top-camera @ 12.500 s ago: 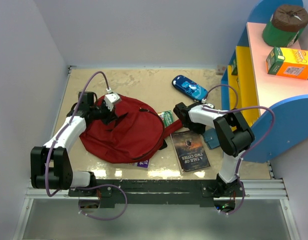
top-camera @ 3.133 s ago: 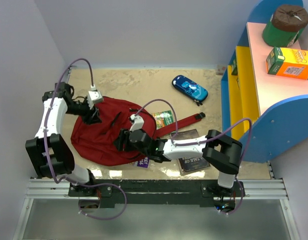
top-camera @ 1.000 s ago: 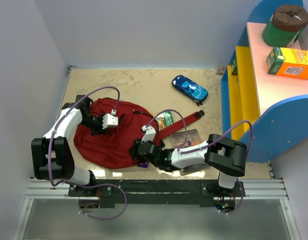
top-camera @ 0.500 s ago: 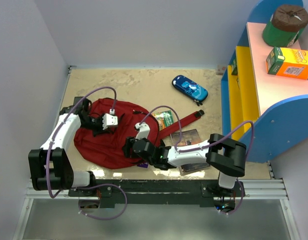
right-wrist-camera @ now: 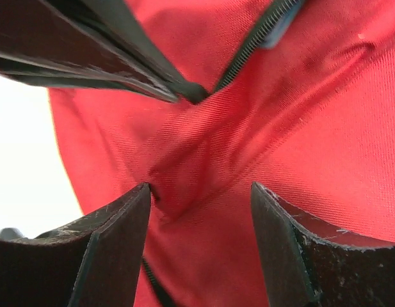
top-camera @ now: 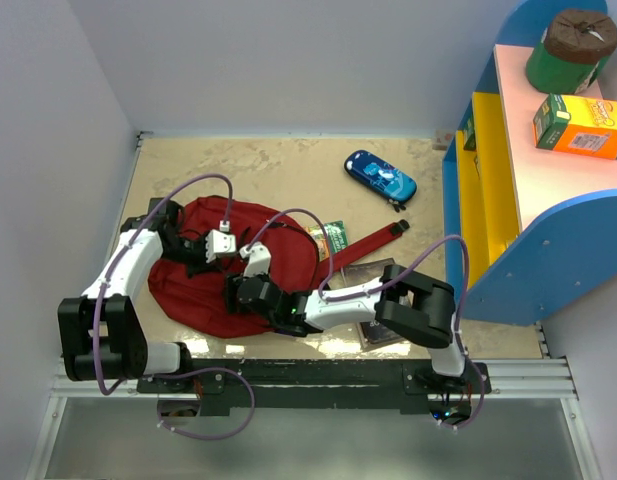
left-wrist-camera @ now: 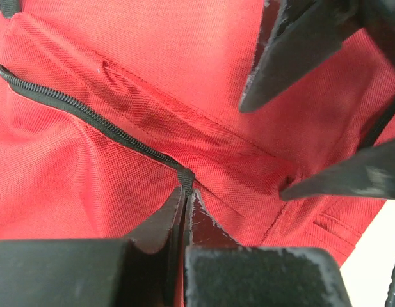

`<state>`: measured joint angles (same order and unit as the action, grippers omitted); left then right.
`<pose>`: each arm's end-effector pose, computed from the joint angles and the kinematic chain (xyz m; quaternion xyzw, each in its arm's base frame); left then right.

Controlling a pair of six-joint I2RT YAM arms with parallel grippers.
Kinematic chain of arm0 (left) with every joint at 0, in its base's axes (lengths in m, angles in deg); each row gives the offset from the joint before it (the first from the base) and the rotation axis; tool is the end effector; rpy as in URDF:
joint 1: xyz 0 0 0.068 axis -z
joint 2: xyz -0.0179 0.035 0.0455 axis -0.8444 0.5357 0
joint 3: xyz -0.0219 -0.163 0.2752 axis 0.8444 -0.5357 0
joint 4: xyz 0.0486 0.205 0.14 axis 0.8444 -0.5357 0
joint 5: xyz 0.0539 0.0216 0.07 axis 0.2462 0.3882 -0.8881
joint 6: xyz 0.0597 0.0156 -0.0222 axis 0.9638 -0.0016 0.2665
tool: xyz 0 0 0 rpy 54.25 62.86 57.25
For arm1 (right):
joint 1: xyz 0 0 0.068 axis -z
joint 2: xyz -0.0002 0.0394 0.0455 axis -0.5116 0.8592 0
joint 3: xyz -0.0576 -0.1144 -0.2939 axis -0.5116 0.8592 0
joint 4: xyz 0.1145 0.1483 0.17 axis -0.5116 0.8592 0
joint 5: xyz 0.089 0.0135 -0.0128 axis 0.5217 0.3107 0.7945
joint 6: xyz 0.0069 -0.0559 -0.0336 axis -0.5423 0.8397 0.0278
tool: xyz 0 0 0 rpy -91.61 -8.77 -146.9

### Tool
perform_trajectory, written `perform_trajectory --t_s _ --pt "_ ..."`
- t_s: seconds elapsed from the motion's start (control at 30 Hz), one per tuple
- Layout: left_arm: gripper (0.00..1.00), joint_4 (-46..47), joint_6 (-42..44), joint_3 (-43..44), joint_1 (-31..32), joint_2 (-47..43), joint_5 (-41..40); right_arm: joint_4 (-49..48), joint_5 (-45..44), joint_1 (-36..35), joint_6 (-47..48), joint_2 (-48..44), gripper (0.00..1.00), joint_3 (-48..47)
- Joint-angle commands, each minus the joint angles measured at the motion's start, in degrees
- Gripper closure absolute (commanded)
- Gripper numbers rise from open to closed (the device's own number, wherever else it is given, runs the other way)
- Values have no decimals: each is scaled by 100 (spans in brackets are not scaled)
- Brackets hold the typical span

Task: Pack the student bag
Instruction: Zip the student bag at the center of the board.

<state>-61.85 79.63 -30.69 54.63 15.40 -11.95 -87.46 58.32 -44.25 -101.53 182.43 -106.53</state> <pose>0.2079 -0.0243 0.2617 0.5975 0.7113 -0.2223 0.2959 0.1417 0.4330 0.2231 -0.1189 0.8224 0.3200 0.4551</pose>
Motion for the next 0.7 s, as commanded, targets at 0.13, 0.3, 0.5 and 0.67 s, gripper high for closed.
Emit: perform_trajectory --t_s 0.13,0.3,0.5,0.67 --pt "100 57 -183 46 26 -290 125 -95 -250 -82 434 252 38 -418" --pt "100 189 -297 2 26 -264 72 -17 -258 -170 470 384 47 -647" --pt "100 321 -429 -33 26 -237 81 -60 -328 -276 514 480 53 -673" --pt "100 269 -447 11 35 -211 142 -60 -416 -285 549 533 63 -735"
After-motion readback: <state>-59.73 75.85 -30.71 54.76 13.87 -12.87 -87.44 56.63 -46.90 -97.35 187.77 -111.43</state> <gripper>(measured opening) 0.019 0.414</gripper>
